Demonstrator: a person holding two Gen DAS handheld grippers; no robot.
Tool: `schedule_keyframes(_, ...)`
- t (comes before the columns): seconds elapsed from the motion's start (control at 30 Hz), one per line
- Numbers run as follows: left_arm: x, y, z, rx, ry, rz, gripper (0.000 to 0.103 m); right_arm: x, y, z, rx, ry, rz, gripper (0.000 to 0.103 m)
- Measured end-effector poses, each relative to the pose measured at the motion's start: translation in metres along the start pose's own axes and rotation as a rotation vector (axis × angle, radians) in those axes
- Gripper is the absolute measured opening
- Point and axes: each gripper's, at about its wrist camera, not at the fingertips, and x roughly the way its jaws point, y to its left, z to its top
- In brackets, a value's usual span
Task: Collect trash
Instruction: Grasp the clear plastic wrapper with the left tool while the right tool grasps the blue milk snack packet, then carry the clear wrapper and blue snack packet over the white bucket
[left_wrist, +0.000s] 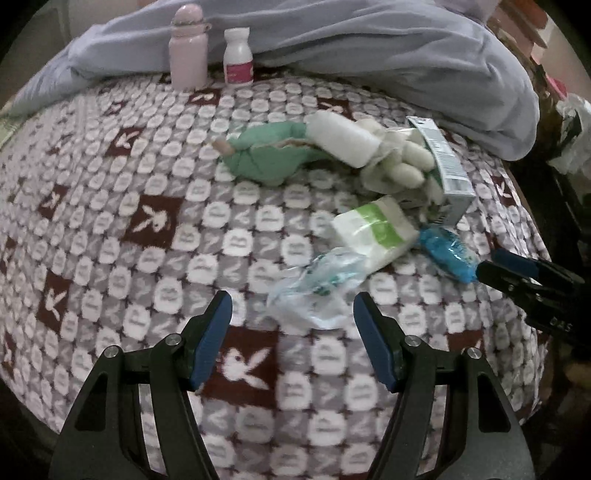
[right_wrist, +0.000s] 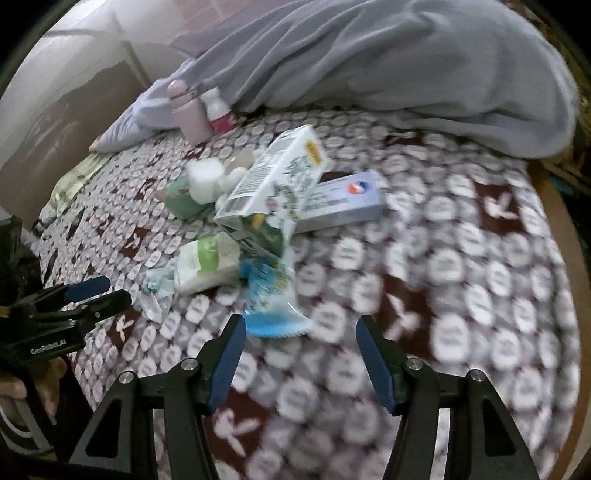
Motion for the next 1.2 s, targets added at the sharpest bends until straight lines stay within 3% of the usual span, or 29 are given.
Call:
schedule_keyframes(0.3,0.026,0.0,0.006,0.019,0.032,-0.069,0.067,0.034,0.008,0.016,-0.01,0.021,0.022,0.059)
schedule_keyframes(0.33,0.03,-0.001,0.006,0.026,0.041,-0.082,0.066,0.038,0.007,0.016,-0.006,0.022,0.015,0.057)
schedule_keyframes(0.37,0.037,-0.003,0.006,0.036,0.062,-0.092,0.066,0.042,0.008,0.016,-0.008,0.025,0.011,0.048)
schedule_keyframes(0.43,0.046,-0.005,0.004,0.049,0.083,-0.089,0.048,0.047,0.011,0.014,-0.025,0.022,-0.004,0.042)
schedule_keyframes(0.53,0.045,-0.005,0.002,0.051,0.077,-0.058,0.031,0.043,0.013,0.01,-0.052,-0.002,-0.024,0.033)
schedule_keyframes(0.63,0.034,-0.003,0.004,0.024,0.066,-0.077,0.018,0.024,0.012,0.005,-0.057,-0.041,-0.009,0.032)
schedule_keyframes(0.83,0.007,-0.022,0.005,0.042,0.017,-0.087,0.016,-0.016,0.009,-0.013,-0.064,-0.093,-0.017,0.032)
schedule_keyframes(1.2,-0.02,-0.093,0.005,0.113,-0.039,-0.14,0.016,-0.078,-0.014,-0.037,-0.033,-0.174,-0.095,0.032)
